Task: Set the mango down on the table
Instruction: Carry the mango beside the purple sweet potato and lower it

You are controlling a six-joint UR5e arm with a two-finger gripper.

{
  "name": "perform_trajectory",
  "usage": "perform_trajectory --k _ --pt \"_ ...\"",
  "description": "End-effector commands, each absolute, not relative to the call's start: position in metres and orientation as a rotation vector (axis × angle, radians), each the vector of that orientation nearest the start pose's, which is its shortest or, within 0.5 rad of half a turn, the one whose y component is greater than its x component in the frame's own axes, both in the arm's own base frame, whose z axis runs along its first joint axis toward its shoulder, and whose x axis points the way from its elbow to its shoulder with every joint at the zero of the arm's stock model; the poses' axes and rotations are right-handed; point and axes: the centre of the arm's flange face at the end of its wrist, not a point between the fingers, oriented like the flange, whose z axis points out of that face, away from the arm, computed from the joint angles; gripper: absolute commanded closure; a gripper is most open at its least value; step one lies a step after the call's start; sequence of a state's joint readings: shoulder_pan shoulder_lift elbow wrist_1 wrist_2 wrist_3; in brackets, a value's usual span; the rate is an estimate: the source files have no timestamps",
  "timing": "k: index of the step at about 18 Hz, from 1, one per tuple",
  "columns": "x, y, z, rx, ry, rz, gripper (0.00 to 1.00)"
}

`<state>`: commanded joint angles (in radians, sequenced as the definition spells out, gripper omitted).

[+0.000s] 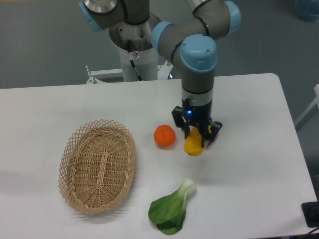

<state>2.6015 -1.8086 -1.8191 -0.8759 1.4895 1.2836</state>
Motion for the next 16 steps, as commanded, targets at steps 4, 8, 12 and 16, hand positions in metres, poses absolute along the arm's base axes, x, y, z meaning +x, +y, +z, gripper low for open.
perform_trajectory --k 4,8,12,16 --pt "-0.399 0.392 0.283 -2.969 0.576 0.157 0.52" --pt "-0.380 0.374 0.259 -2.993 0.744 0.099 0.52" --pt "-0.364 0.363 0.239 -3.028 0.769 0.035 0.52" --pt "-0.356 0.358 0.228 -3.035 0.777 -0.004 0.51"
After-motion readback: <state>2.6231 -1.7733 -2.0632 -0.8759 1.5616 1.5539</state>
